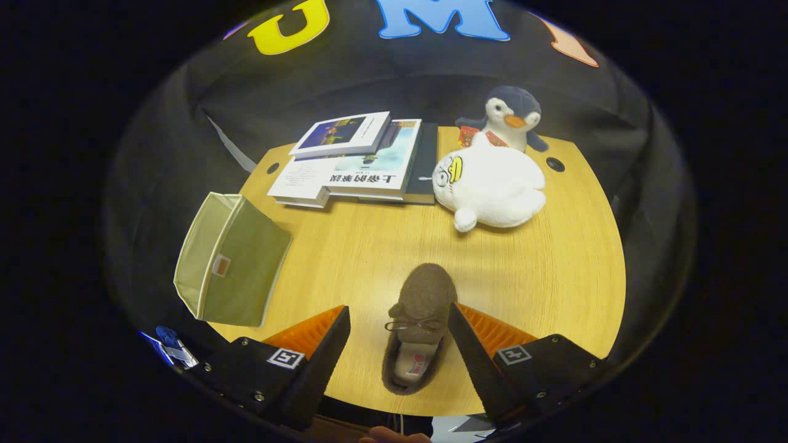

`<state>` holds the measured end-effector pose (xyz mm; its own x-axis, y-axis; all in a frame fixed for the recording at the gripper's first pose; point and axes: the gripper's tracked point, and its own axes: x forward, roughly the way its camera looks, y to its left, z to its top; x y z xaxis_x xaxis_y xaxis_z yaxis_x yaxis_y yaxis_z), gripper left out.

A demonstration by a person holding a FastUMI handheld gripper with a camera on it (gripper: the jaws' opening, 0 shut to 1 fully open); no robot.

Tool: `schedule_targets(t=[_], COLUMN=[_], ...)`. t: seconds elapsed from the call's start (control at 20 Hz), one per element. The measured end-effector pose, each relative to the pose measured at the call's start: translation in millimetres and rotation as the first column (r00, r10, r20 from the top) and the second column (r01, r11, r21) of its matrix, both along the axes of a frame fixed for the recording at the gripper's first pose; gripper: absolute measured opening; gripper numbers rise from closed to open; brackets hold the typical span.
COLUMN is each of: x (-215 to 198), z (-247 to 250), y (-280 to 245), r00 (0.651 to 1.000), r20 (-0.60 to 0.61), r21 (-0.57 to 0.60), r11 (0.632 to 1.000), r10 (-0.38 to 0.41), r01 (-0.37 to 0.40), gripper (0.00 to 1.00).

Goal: Open the storage box then place both shoes into the box .Put the left shoe in first, then the right shoe, with the right side of both shoes facing outward in a uniform manner.

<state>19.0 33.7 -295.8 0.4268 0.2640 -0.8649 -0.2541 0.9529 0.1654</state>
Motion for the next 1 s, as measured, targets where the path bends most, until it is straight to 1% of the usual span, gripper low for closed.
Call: schedule_targets(t=[0.15,0.35,0.55,0.75,0.85,0.9,0.95,1.0], x=[-11,-29,-33,-19,-15,-13,-13,-14], z=[-20,-48,-82,-113,-127,-131,-132,-135], y=[-12,-34,-48,-56,-61,-58,-43,-43], r00=[0.999,0.995,0.984,0.978,0.973,0.969,0.965,0.965], r20=[-0.033,-0.098,-0.174,-0.198,-0.219,-0.230,-0.249,-0.247], r21=[-0.014,-0.061,-0.109,-0.166,-0.198,-0.182,-0.110,-0.123], r11=[1.000,0.998,0.994,0.986,0.980,0.982,0.993,0.991], r10=[0.001,0.012,-0.031,-0.067,-0.078,-0.086,-0.078,-0.087], r01=[-0.002,-0.018,0.012,0.034,0.034,0.044,0.052,0.058], gripper=[0.98,0.98,0.98,0.96,0.86,0.76,0.76,0.48])
